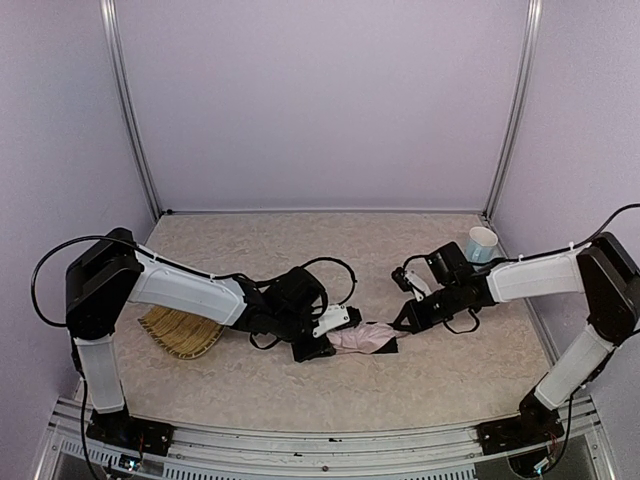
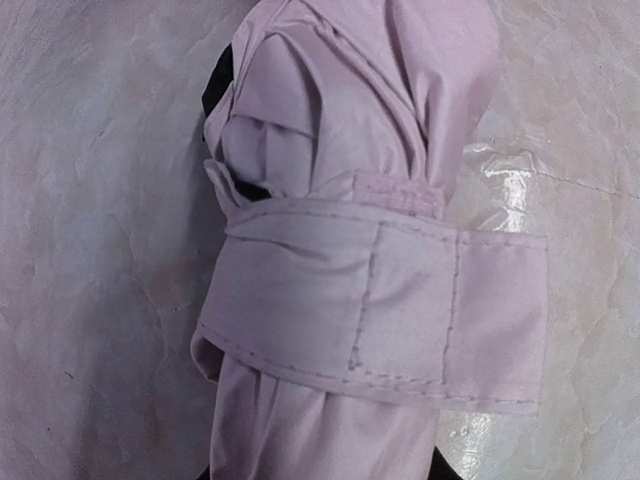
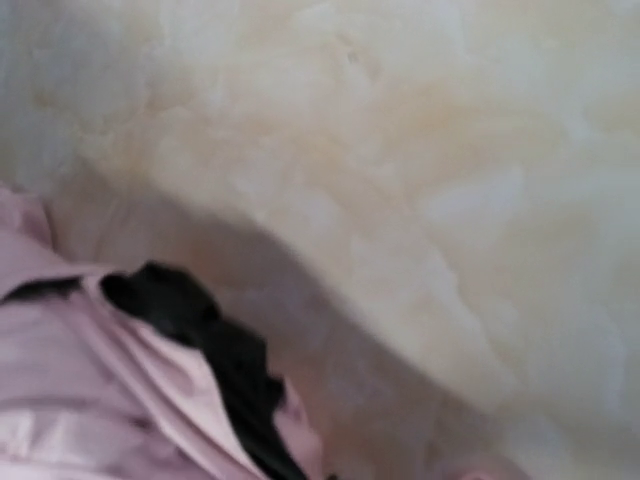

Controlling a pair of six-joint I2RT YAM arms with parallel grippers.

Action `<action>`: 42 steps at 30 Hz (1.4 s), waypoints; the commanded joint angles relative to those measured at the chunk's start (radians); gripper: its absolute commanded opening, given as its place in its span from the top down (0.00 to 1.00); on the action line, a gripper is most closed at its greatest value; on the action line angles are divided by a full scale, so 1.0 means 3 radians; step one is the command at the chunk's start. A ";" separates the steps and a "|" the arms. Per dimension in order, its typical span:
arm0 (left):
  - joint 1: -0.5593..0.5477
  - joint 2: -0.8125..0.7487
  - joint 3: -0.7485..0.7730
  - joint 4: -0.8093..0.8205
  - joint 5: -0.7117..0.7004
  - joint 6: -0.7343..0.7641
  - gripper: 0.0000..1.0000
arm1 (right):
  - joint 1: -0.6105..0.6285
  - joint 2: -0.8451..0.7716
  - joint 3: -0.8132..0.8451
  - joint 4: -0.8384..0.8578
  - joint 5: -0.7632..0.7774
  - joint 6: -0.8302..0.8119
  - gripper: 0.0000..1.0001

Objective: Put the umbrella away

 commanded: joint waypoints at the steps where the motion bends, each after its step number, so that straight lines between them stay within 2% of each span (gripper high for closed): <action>1: 0.0165 0.0134 -0.0099 -0.0490 -0.0278 -0.0123 1.00 | -0.0106 -0.0431 -0.0245 -0.0369 0.0403 0.0148 1.00; 4: 0.0164 0.0140 -0.0082 -0.0466 -0.0275 -0.0123 1.00 | -0.0106 -0.0691 -0.0399 -0.0369 0.0443 0.0234 0.97; 8: 0.0131 0.0089 -0.0104 -0.0392 -0.0239 -0.0061 1.00 | -0.0106 -0.0850 -0.0508 -0.0440 0.0500 0.0321 0.81; 12: 0.0126 0.0097 -0.0093 -0.0389 -0.0229 -0.0080 1.00 | -0.0101 -0.0949 -0.0443 -0.0398 0.0368 0.0379 0.69; 16: 0.0121 0.0134 -0.0073 -0.0398 -0.0250 -0.0113 1.00 | -0.0069 -0.1049 -0.0599 0.0248 -0.0224 0.0774 0.53; 19: 0.0113 0.0152 -0.0068 -0.0401 -0.0242 -0.0140 1.00 | -0.0022 -0.1085 -0.0710 0.0869 -0.0439 0.1153 0.49; 20: 0.0111 0.0155 -0.0064 -0.0403 -0.0237 -0.0149 1.00 | -0.0015 -0.1056 -0.0712 0.0920 -0.0425 0.1218 0.49; 27: 0.0106 0.0183 -0.0012 -0.0402 -0.0256 -0.0179 1.00 | 0.0133 -0.0616 -0.0614 0.1015 -0.0406 0.1337 0.53; 29: 0.0106 0.0193 -0.0002 -0.0391 -0.0239 -0.0195 1.00 | 0.0169 -0.0509 -0.0572 0.1008 -0.0440 0.1338 0.65; 32: 0.0132 0.0232 0.0016 -0.0414 -0.0228 -0.0225 1.00 | 0.0215 -0.0475 -0.0573 0.0946 -0.0447 0.1316 0.91; 34: 0.0202 0.0265 0.0027 -0.0433 -0.0184 -0.0277 1.00 | 0.0216 -0.0542 -0.0627 0.0866 -0.0435 0.1282 1.00; 42: 0.0489 0.0361 0.0094 -0.0457 -0.0041 -0.0429 1.00 | 0.0217 -0.0781 -0.0932 0.0604 -0.0502 0.1153 1.00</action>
